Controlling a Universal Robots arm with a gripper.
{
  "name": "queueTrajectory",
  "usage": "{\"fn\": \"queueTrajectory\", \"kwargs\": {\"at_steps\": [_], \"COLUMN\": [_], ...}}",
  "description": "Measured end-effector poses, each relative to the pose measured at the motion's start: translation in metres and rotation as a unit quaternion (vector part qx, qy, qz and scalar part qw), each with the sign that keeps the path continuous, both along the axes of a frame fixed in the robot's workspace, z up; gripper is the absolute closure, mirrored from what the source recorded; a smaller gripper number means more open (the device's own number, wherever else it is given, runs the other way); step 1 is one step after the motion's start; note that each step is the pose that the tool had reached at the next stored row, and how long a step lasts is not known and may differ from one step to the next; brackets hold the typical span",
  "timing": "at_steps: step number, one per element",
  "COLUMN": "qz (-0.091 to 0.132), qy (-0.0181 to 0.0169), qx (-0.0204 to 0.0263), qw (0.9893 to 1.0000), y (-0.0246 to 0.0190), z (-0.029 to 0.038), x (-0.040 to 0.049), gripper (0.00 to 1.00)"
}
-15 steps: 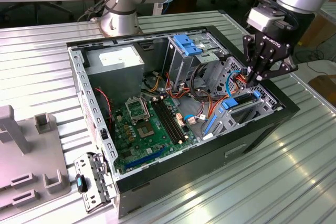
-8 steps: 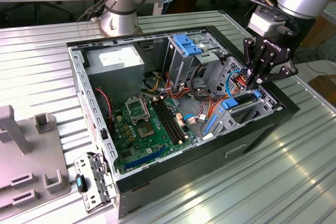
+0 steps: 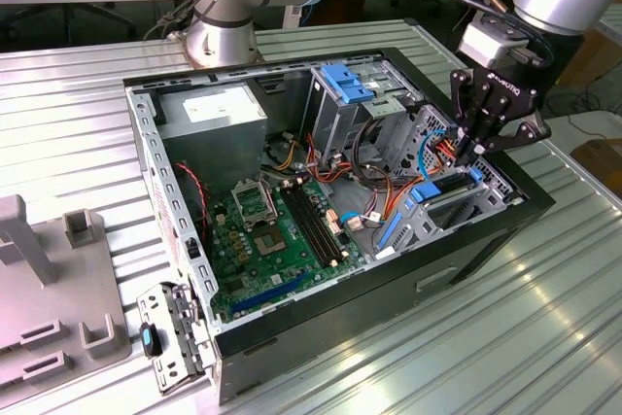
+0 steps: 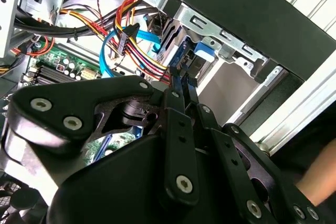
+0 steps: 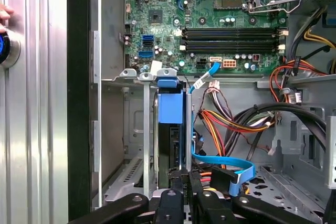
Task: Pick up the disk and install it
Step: 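Insert the first disk wire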
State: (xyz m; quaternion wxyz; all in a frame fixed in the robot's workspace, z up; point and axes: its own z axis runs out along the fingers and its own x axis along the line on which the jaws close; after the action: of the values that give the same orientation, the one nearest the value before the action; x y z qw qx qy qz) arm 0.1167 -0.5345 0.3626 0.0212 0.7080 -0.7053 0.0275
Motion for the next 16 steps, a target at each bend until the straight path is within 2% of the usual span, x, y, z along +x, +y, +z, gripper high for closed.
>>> {"fn": "queueTrajectory", "kwargs": {"at_steps": [16], "qz": [0.0], "qy": [0.0], "qx": [0.0091], "qw": [1.0], "y": [0.0], "z": [0.0], "x": [0.0], "gripper": [0.84]}}
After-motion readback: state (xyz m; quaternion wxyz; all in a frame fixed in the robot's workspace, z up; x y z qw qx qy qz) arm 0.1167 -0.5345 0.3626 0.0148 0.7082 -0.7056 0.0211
